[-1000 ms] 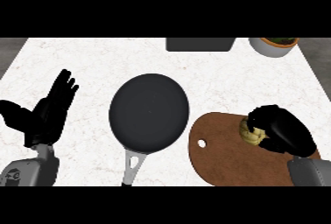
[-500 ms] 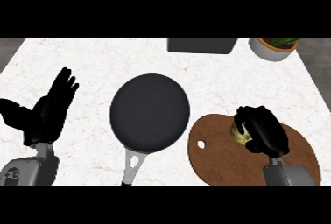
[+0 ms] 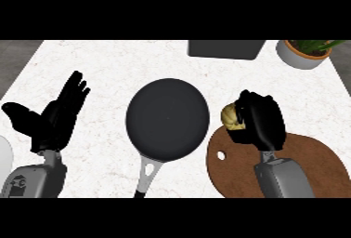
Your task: Pick the squash from the cutting board and place it in the pan
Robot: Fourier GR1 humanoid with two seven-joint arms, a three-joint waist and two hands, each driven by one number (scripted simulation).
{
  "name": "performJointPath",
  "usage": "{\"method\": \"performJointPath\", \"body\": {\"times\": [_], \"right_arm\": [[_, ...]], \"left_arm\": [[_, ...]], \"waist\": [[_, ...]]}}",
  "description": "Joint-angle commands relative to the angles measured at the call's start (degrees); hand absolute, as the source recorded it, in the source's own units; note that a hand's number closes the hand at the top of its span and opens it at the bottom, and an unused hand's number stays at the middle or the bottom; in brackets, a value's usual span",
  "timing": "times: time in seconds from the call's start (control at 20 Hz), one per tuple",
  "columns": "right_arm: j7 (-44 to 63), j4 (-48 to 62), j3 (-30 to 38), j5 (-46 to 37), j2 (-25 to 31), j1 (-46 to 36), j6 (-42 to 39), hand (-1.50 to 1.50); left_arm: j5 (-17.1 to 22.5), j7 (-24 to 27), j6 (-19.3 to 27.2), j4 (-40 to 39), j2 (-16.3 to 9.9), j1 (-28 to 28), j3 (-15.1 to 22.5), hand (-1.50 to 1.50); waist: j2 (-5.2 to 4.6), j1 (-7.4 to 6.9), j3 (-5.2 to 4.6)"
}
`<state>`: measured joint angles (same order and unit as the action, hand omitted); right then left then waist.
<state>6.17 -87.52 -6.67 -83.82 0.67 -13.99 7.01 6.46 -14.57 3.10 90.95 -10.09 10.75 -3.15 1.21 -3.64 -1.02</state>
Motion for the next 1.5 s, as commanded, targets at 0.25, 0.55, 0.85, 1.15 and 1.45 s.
{"method": "performJointPath", "body": {"times": [0.25, 0.55, 0.85, 1.15, 1.45], "right_arm": [[31.7, -2.0, -9.6, -3.4, -0.7, -11.6, -5.8, 1.50], [55.2, -0.2, -16.9, -4.0, -0.7, -21.2, -10.2, 1.50], [74.4, 3.7, -25.1, 0.4, -0.7, -32.0, -12.1, 1.50], [77.4, 10.0, -27.0, 4.8, -0.6, -33.7, -5.7, 1.50], [73.8, 17.1, -30.5, 11.9, -0.6, -34.5, 4.5, 1.50]], "left_arm": [[0.3, -0.2, -0.8, -0.9, 1.3, 1.1, 1.7, 0.00], [0.4, -0.5, -1.7, -1.2, 0.5, 3.4, 1.8, 0.00], [-0.7, 0.3, -0.4, -2.3, 1.6, 3.6, 2.1, 0.00], [1.0, 0.9, -1.8, -2.1, -1.0, 2.1, -1.1, 0.00], [0.9, 2.1, -0.9, -4.4, 0.2, 3.5, -1.5, 0.00]], "waist": [[-0.50, -3.24, 0.47], [-1.04, -4.29, 0.70], [-1.37, -3.00, 0.84], [-1.52, -0.70, 0.95], [-1.85, 0.12, 0.98]]}}
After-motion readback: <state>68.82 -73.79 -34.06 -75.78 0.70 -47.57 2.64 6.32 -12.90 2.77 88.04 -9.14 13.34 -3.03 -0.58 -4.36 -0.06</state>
